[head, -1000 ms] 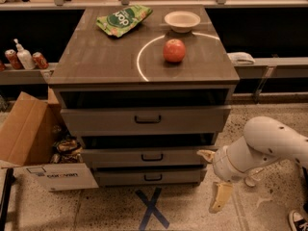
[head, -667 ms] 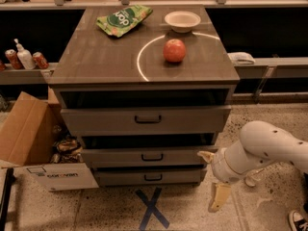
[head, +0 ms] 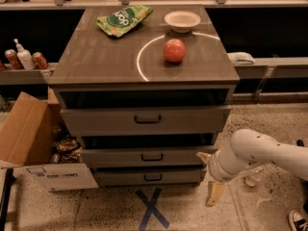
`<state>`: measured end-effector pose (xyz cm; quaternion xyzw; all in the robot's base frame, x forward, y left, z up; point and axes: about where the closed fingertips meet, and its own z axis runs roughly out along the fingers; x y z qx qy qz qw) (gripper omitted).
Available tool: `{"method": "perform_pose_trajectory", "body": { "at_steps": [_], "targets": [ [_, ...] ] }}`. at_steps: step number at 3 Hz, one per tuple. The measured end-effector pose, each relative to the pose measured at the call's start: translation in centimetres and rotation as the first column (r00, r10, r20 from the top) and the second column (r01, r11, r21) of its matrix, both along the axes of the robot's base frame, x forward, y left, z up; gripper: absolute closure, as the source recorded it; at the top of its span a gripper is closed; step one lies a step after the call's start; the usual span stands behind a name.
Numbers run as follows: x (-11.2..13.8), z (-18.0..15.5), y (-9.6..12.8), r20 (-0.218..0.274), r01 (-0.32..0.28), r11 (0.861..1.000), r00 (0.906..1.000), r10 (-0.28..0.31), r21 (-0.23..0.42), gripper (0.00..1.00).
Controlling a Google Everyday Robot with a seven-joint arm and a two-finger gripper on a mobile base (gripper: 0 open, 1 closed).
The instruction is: Open middle drawer
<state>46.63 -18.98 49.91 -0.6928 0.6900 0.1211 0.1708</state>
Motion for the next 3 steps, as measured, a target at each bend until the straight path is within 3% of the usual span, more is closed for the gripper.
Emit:
{"method": "perform_pose_trajectory", "body": {
  "at_steps": [1,3],
  "targets": [
    [2.6,-2.7,-0.1,0.032,-0.008,1.0,0.9994,0.009,-0.011,0.0],
    [7.1,-3.9,1.0,0.121,-0.036,0.999,0.9919,0.038,-0.017,0.0]
  ]
}}
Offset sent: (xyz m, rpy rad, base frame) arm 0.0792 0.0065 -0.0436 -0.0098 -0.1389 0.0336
